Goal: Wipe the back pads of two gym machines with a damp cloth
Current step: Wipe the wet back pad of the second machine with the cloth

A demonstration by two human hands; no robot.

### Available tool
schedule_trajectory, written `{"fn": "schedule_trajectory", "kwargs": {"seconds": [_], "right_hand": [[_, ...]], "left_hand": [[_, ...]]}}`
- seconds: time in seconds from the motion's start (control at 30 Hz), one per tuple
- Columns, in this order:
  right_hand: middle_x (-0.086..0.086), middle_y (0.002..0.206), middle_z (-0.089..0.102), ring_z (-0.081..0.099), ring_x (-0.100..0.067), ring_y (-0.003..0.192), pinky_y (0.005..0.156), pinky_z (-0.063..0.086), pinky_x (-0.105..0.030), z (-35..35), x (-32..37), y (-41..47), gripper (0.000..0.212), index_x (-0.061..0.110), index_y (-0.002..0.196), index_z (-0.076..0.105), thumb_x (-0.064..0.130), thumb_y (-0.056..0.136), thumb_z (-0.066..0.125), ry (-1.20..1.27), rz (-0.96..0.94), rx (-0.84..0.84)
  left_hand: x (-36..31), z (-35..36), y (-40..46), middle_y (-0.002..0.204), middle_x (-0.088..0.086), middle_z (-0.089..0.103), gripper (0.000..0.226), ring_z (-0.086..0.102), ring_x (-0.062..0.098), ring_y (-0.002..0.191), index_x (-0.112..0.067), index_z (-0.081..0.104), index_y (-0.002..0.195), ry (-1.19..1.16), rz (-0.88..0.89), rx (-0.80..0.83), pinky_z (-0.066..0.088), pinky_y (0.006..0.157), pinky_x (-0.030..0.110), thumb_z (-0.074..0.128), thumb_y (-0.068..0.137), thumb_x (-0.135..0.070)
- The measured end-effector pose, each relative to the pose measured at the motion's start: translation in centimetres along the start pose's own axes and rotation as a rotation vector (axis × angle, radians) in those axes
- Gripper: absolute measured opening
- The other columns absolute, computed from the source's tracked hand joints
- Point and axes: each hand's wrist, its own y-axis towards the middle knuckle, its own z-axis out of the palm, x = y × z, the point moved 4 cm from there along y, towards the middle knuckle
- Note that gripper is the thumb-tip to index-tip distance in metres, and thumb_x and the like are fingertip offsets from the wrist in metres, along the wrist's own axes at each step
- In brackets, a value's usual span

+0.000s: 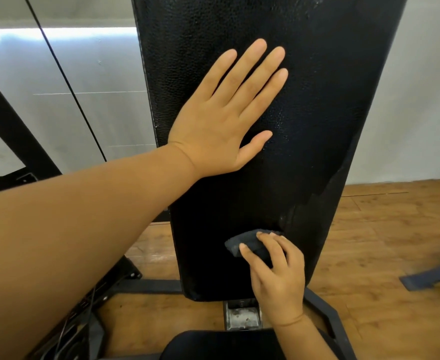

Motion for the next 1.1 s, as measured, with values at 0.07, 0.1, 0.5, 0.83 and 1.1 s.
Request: {"fn": "schedule_trajectory", "kwargs": {"seconds": [0.07,0.1,0.5,0.83,1.1], "right_hand": [[-0.007,0.115,0.051,0.051,-0.028,0.101,0.084,0.044,-0.04,-0.2,-0.4,0.3,0.026,0.023,0.105,0.059,0.008,0.083,0.059,-0.017,-0.024,0.009],[-0.007,0.114,0.052,0.052,-0.028,0.099,0.083,0.044,-0.039,-0.4,-0.6,0.6,0.026,0.022,0.104,0.061,0.007,0.082,0.06,-0.025,-0.027,0.006],[-0.009,0.116,0.054,0.054,-0.032,0.107,0.092,0.046,-0.048,-1.0,-2.1,0.4,0.021,0.016,0.098,0.069,0.004,0.09,0.054,-0.011,0.081,-0.086],[-0.013,0.111,0.056,0.057,-0.037,0.1,0.088,0.048,-0.046,-2.6,-4.2,2.7,0.022,0.011,0.091,0.069,0.006,0.095,0.048,-0.026,0.087,-0.129],[-0.01,0.114,0.053,0.053,-0.033,0.107,0.097,0.045,-0.044,-2.6,-5.0,1.6,0.017,0.017,0.097,0.059,0.004,0.092,0.05,-0.069,0.089,-0.145]], "left_hand": [[0.1,0.0,0.0,0.154,0.017,0.024,0.065,0.022,0.037,0.142,-0.004,0.023,0.149,0.011,0.002,-0.006,0.012,0.116,0.047,0.029,0.099,-0.045],[0.0,0.0,0.0,0.154,0.018,0.024,0.066,0.022,0.037,0.142,-0.004,0.024,0.149,0.016,0.004,-0.009,0.011,0.115,0.047,0.029,0.098,-0.045],[-0.1,0.1,-0.1,0.154,0.019,0.022,0.066,0.02,0.037,0.142,-0.003,0.021,0.149,0.021,0.012,-0.007,0.01,0.115,0.047,0.029,0.099,-0.045],[-0.2,0.3,-0.2,0.155,0.019,0.02,0.066,0.017,0.037,0.142,-0.003,0.019,0.15,0.018,0.02,-0.004,0.008,0.116,0.047,0.029,0.1,-0.045],[-0.2,0.3,-0.2,0.155,0.019,0.02,0.066,0.017,0.037,0.142,-0.003,0.018,0.15,0.013,0.028,-0.011,0.009,0.116,0.047,0.029,0.1,-0.045]]}}
